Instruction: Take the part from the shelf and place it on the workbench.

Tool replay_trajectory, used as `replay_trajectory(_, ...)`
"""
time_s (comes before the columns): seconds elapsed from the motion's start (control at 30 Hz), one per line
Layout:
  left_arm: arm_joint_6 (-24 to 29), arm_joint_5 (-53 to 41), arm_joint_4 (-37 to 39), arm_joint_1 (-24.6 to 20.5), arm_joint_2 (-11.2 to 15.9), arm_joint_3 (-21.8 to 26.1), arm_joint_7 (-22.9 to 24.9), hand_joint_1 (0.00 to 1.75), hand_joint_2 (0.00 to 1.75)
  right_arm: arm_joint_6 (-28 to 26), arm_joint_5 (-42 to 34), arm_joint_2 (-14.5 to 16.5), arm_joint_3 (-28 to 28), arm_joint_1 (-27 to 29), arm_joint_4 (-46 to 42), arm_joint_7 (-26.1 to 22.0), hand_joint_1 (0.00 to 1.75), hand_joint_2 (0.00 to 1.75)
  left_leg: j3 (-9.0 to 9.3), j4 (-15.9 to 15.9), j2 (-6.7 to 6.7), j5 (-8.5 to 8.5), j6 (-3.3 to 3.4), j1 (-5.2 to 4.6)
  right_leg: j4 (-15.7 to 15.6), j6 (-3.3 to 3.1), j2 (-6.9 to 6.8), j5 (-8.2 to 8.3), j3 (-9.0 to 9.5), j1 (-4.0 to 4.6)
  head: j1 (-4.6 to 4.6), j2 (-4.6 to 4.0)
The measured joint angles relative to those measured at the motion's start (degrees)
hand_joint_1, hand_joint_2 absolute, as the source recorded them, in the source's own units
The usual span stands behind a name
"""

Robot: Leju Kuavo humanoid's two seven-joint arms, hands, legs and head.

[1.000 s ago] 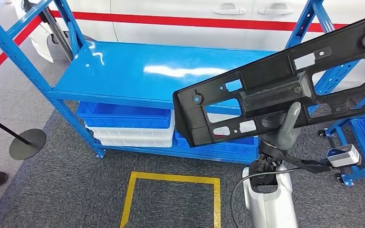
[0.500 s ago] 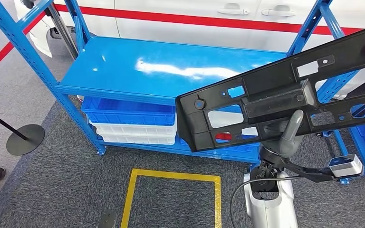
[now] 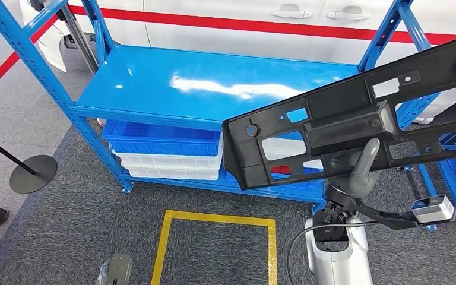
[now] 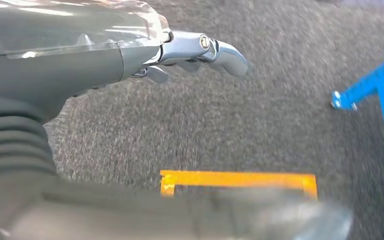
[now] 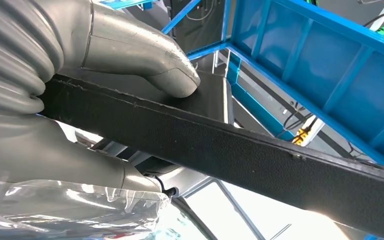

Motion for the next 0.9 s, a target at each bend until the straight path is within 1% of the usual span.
replay_trajectory(0.07,0.0,0.9,0.6,-0.7,0.8,-0.8,-0.1,0.00,1.75,-0.4,0.1,0.0,0.0,-0.3,0.0,0.1,1.75,1.75,0.00,0.0,0.00,0.03,-0.03,0.01,0.1,0.00,0.00,0.00,-0.03,0.01,0.00,0.00)
replay_trajectory(0.17,0.1,1.2,1.1,-1.6,2.2,-3.4,-0.1,0.00,1.75,-0.9,0.1,0.0,0.0,-0.8,-0.2,0.3,1.75,1.75,-0.02,0.0,0.00,0.05,-0.06,0.02,0.1,0.00,0.00,0.00,-0.07,0.01,0.00,0.00)
replay_trajectory(0.23,0.1,2.6,1.4,-2.0,2.6,-5.1,-0.1,0.00,1.75,-0.9,0.1,0.0,0.0,-1.0,-0.3,0.4,1.75,1.75,-0.02,0.0,0.00,0.05,-0.06,0.02,0.1,-0.01,0.01,0.00,-0.08,0.01,0.00,0.00)
replay_trajectory(0.5,0.1,6.1,1.7,-1.7,2.7,-7.9,-0.1,0.00,1.75,-0.8,0.1,0.0,0.0,-1.8,-0.3,0.6,1.75,1.75,-0.07,0.0,0.00,0.06,-0.06,0.01,0.1,-0.01,-0.01,0.00,-0.11,-0.01,0.00,0.00)
replay_trajectory(0.9,0.1,6.0,1.9,-1.2,2.7,-9.5,0.5,0.00,1.75,-0.8,0.1,0.0,0.0,-1.8,-0.2,0.6,1.75,1.75,-0.09,0.0,0.00,0.06,-0.06,0.01,0.1,-0.01,-0.01,0.00,-0.16,0.00,0.00,0.00)
